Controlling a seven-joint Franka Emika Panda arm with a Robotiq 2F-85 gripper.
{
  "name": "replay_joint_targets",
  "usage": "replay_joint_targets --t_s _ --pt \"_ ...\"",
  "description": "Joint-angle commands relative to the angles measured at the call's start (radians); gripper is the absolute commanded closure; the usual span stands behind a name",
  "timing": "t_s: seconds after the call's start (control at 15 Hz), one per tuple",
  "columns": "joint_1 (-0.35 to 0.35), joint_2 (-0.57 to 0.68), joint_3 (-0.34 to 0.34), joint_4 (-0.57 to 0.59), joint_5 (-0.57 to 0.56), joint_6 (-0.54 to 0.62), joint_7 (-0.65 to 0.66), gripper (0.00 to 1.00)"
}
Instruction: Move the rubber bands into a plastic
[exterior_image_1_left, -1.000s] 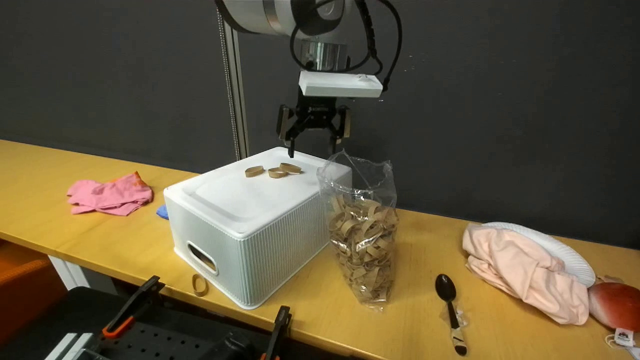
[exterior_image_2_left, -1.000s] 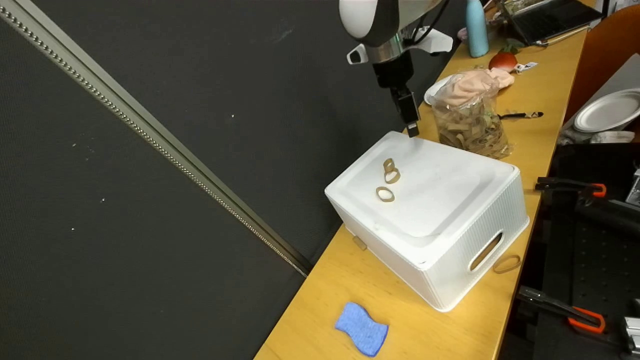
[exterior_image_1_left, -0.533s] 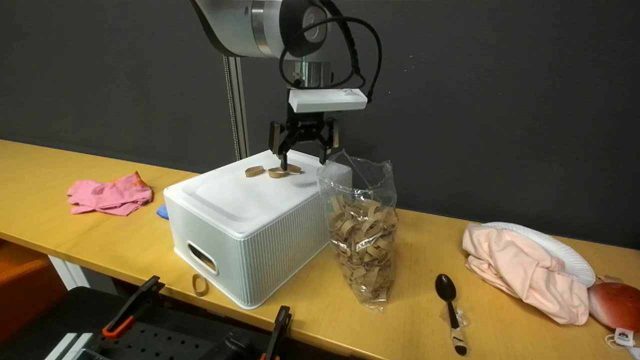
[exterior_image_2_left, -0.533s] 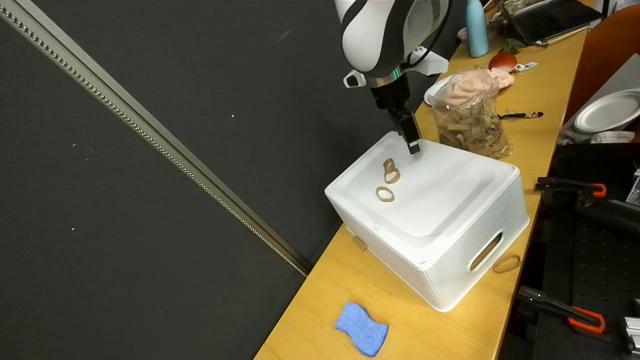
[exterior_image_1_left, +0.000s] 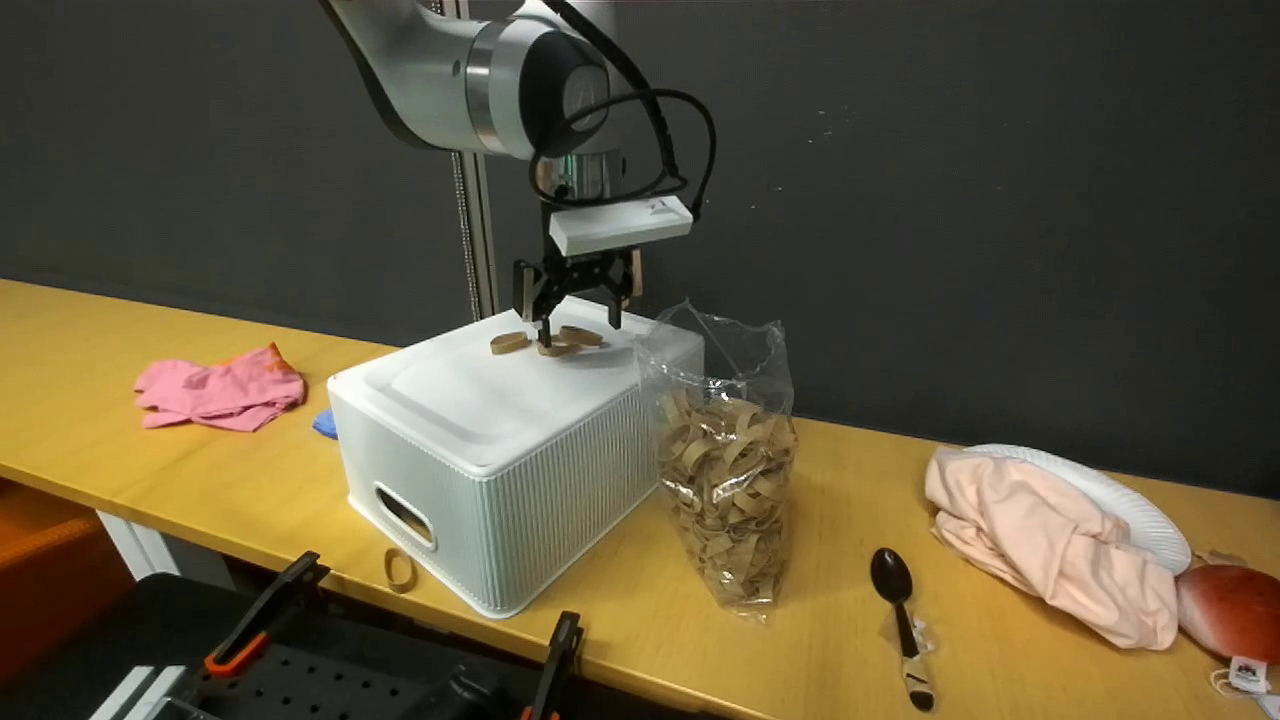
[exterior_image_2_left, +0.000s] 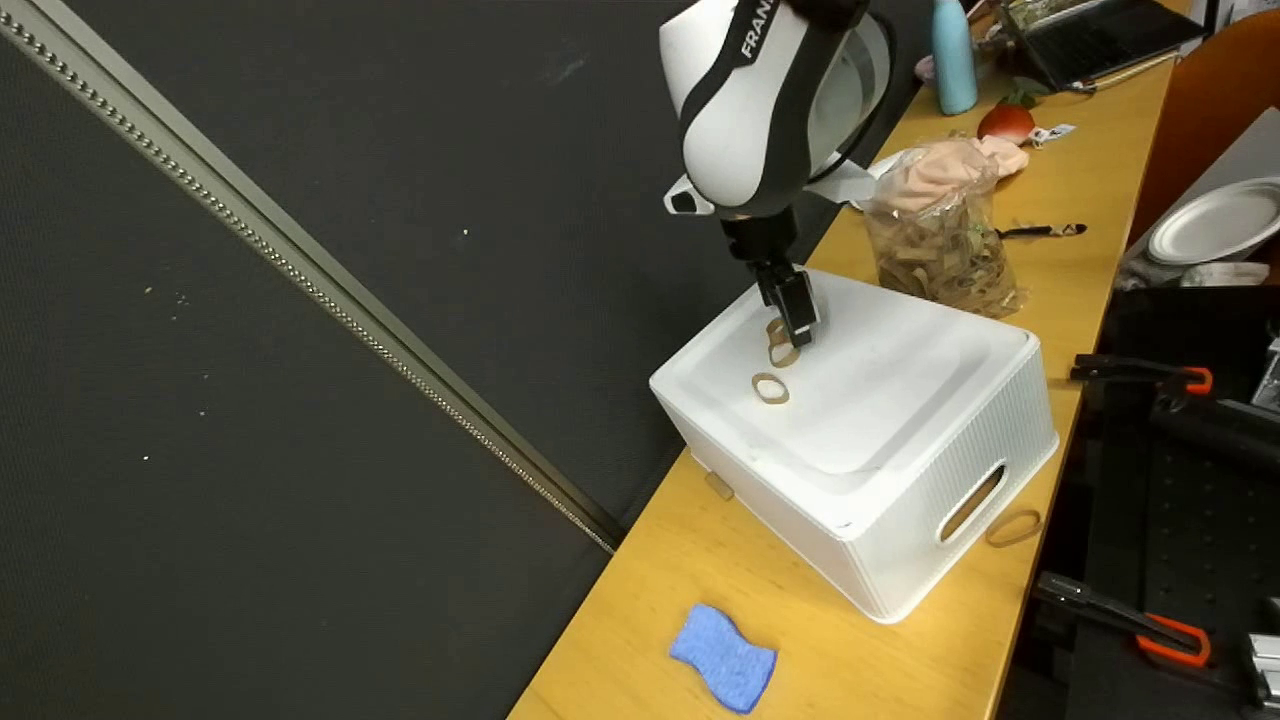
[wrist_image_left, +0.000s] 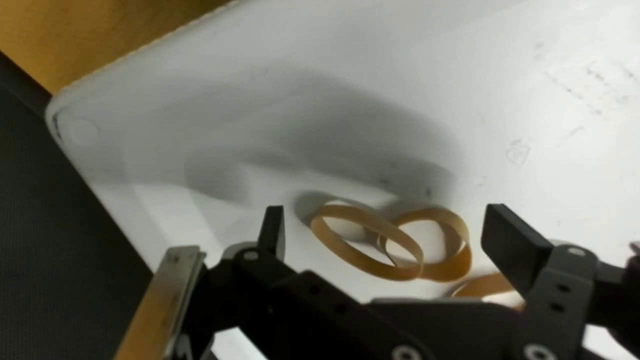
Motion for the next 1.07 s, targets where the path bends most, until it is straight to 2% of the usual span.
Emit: replay_joint_targets --t_s 0.0,0.6,0.73,1.0 --pt "-0.008 -0.006 0.029 -0.012 -0.016 0.046 -0.02 0.0" --pt "-0.012 0.014 0.037 -0.013 -0.014 0.058 -0.037 0.0" --pt "-0.012 0.012 0.037 -0.017 -0.015 0.06 -0.04 0.28" --pt "-0.011 0.013 0.037 -0.019 -0.016 0.06 -0.039 0.58"
